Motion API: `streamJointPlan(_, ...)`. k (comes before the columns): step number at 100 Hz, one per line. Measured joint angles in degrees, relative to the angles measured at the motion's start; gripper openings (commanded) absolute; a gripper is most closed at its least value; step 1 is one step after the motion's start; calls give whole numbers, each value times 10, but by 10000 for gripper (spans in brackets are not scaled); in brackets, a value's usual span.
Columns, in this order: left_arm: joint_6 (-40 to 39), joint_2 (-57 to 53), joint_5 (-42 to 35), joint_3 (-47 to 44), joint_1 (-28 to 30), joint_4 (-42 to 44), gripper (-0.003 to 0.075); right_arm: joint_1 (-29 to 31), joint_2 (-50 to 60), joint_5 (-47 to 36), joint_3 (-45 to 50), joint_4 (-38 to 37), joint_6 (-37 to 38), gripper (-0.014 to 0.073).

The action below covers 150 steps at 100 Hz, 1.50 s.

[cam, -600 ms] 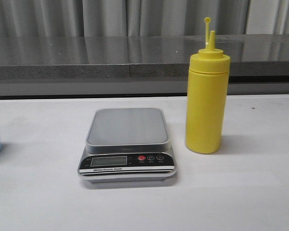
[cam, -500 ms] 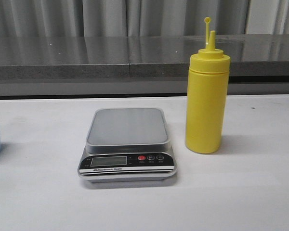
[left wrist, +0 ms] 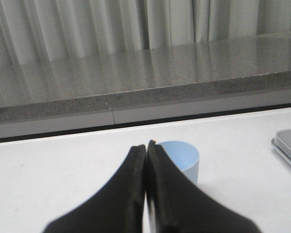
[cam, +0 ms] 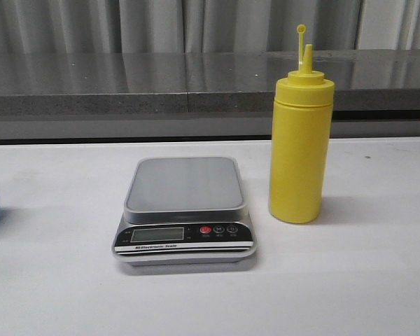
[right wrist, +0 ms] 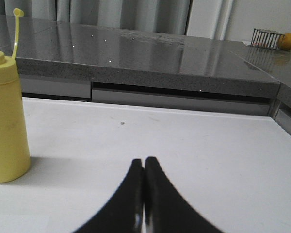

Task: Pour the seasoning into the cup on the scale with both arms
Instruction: 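Move the left gripper down over the light blue cup, then grasp the light blue cup with the left gripper and lift it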

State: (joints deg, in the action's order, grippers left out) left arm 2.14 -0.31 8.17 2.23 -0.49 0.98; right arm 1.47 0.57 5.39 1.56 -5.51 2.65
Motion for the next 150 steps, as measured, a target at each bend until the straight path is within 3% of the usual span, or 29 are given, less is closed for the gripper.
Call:
streamJointPlan(25, 0, 89, 76, 119, 0, -52, -18, 0, 0, 0, 0, 0, 0, -120)
streamJointPlan(53, -66, 310, 172, 290, 0, -59, -18, 0, 0, 0, 0, 0, 0, -120)
streamJointPlan(89, -70, 576, 282, 447, 0, -49, -18, 0, 0, 0, 0, 0, 0, -120)
streamJointPlan(124, -71, 740, 304, 528, 0, -3, -12, 0, 0, 0, 0, 0, 0, -120)
streamJointPlan(135, -71, 763, 304, 532, 0, -1, 81, 0, 0, 0, 0, 0, 0, -120)
streamJointPlan(150, -71, 778, 305, 532, 0, -1, 393, 0, 0, 0, 0, 0, 0, -120)
